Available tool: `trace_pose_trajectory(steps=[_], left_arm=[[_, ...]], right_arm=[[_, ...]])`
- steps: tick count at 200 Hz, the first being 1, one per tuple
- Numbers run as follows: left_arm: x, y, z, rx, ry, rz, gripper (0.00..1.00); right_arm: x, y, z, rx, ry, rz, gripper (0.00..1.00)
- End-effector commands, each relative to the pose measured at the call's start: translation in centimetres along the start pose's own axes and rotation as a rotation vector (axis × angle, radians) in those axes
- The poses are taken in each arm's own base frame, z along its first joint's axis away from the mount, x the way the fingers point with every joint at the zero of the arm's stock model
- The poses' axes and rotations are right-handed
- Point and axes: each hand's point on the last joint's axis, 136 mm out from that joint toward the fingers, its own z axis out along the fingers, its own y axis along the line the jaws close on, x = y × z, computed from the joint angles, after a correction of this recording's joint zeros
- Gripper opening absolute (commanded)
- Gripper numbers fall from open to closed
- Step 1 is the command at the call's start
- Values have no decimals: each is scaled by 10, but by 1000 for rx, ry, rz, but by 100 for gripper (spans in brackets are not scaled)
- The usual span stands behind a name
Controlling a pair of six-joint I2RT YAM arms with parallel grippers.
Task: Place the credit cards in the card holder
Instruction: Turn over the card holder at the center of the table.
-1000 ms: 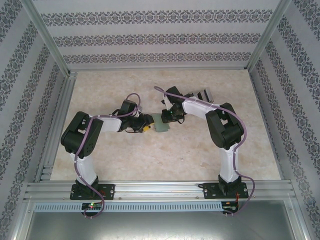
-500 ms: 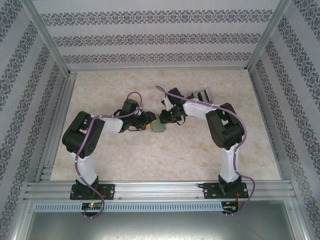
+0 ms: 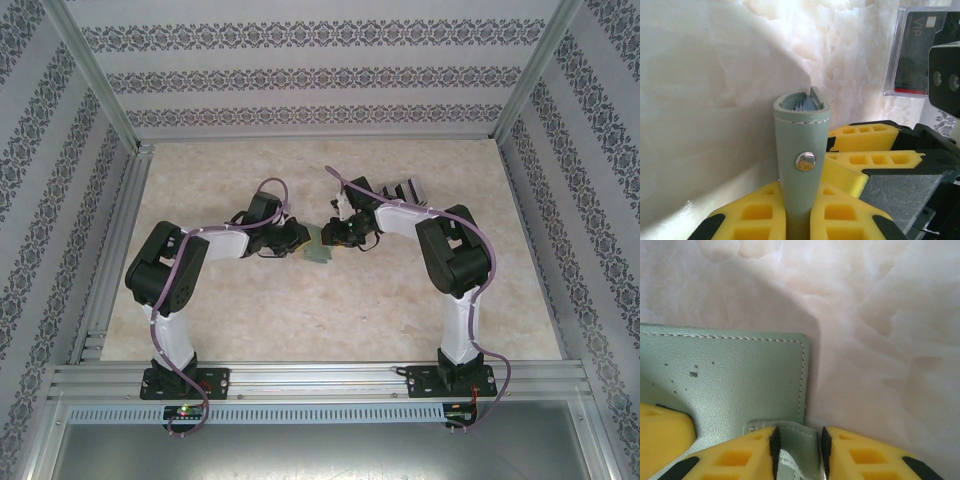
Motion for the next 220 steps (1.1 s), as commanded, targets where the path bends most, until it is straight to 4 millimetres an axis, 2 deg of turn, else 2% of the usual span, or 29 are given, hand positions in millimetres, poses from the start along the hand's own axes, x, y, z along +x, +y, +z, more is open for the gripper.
trace_pose_trajectory(steps=[1, 29, 60, 90, 121, 138, 162, 199, 220], left_arm=[[-3, -12, -21, -127, -9, 151, 7], [-17, -20, -53, -290, -43, 298, 6], [-29, -17, -88, -538, -80, 459, 6], [-33, -18, -101, -741, -106, 623, 6], [-30, -5, -92, -1010, -16, 783, 5], [-29, -4, -87, -1092, -1, 841, 5], [-19, -3, -70, -1091, 35, 871, 11], [11, -4, -37, -1056, 112, 902, 20], [26, -7, -23, -1024, 143, 892, 30]], right_arm=[[5, 4, -10, -22, -2, 12, 35], [-3, 1, -25, -28, -51, 30, 38], [-11, -3, -42, -37, -112, 61, 39], [-15, -6, -54, -33, -150, 70, 39], [-18, -8, -61, -44, -168, 83, 39], [-18, -10, -64, -45, -178, 93, 39], [-18, -17, -68, -50, -192, 123, 39], [-18, -25, -74, -54, -209, 146, 39], [-19, -28, -79, -51, -220, 153, 39]])
